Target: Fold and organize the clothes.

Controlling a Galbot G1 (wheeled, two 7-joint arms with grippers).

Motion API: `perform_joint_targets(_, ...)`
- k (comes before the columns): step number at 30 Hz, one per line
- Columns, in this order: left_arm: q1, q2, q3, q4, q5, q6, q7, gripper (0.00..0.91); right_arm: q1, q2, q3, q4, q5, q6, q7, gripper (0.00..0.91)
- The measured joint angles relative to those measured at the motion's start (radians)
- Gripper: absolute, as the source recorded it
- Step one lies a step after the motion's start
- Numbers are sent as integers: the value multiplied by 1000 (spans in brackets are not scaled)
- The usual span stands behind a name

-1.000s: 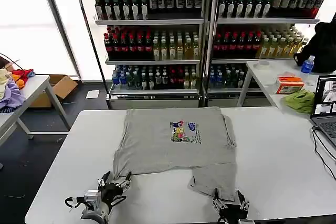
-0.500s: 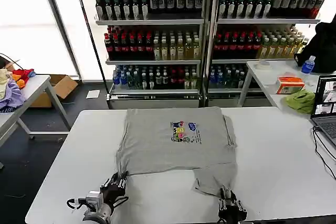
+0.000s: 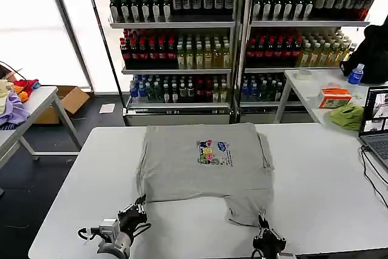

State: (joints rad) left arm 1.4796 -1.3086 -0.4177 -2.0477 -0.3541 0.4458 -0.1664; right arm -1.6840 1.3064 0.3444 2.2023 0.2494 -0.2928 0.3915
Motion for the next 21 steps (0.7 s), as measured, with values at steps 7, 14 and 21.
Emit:
perform_joint_targets(7, -47, -6, -6, -7, -29, -22, -2, 0, 61, -4, 40, 1, 10, 16, -20, 0)
perform_joint_targets(14, -110, 1, -9, 26, -56, -56, 7, 0, 177, -16, 52, -48, 10, 13, -31, 0)
perform_joint_targets(21, -191, 8, -2, 89, -74, -75, 10, 0, 323, -36, 43, -124, 25, 0, -38, 0)
